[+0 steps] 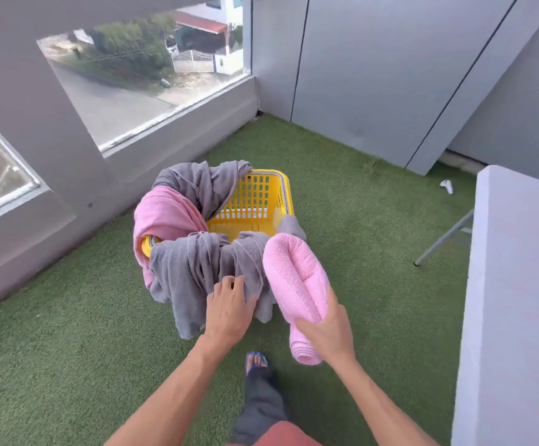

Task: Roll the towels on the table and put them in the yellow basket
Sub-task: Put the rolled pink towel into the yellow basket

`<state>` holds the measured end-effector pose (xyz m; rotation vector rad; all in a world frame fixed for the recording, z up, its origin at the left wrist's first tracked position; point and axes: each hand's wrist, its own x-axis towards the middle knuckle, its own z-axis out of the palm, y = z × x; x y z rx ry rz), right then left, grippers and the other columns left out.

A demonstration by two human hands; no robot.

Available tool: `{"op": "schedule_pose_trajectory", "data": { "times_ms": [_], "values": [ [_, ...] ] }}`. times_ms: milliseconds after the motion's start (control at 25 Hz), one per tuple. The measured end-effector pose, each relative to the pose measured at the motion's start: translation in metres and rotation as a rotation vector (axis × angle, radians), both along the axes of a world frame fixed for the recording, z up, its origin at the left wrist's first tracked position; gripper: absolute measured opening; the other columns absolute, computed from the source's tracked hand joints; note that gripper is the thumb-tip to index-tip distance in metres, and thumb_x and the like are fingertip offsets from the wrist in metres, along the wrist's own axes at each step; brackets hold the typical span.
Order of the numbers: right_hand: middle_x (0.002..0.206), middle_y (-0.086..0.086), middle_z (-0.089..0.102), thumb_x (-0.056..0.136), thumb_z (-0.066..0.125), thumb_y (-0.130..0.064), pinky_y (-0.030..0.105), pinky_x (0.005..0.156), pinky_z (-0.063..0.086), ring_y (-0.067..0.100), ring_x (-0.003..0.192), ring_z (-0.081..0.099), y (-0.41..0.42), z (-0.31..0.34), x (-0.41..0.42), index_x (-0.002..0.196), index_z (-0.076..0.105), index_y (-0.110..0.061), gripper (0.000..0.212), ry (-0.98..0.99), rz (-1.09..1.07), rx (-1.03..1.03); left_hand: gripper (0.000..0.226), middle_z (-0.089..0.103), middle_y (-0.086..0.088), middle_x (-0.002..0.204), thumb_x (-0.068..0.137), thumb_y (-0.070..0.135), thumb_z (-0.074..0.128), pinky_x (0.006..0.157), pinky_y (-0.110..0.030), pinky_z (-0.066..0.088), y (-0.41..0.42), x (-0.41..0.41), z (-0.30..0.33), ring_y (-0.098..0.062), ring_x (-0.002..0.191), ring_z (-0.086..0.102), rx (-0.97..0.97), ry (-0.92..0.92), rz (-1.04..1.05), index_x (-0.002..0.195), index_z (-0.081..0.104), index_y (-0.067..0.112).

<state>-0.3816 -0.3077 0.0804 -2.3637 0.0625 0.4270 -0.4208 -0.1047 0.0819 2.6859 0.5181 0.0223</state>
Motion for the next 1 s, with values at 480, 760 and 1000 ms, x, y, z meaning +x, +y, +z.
{"op": "schedule_pose_trajectory", "data": {
  "times_ms": [480,760,1000],
  "values": [
    [0.14,0.015,0.043,0.055,0.064,-0.065,0.05,0.098,0.043,0.036,0.126,0.044,0.226,-0.078,0.313,0.149,0.01,-0.031,0.113,0.08,0.541,-0.462,0.036,0.058,-0.006,0.114,0.088,0.04,0.05,0.087,-0.04,0.041,0.243,0.195,-0.087,-0.03,0.106,0.053,0.148,0.095,0.094,0.114,0.058,0.016],
    [0.137,0.016,0.041,0.068,0.072,-0.057,0.052,0.099,0.035,0.037,0.125,0.043,0.287,-0.17,0.379,0.149,0.015,-0.034,0.101,0.085,0.716,-0.684,0.043,0.042,-0.013,0.147,0.09,0.034,0.048,0.105,-0.05,0.031,0.348,0.245,-0.151,-0.029,0.139,0.035,0.28,0.193,-0.028,0.129,0.054,0.016],
    [0.149,0.014,0.024,0.084,0.066,-0.026,0.058,0.107,0.027,0.034,0.138,0.025,0.28,-0.266,0.386,0.147,0.024,-0.028,0.076,0.164,0.758,-0.759,0.046,0.039,-0.011,0.149,0.098,0.037,0.04,0.113,-0.048,0.019,0.37,0.258,-0.175,-0.025,0.142,0.029,0.388,0.04,-0.059,0.139,0.045,0.017]
  ]
}}
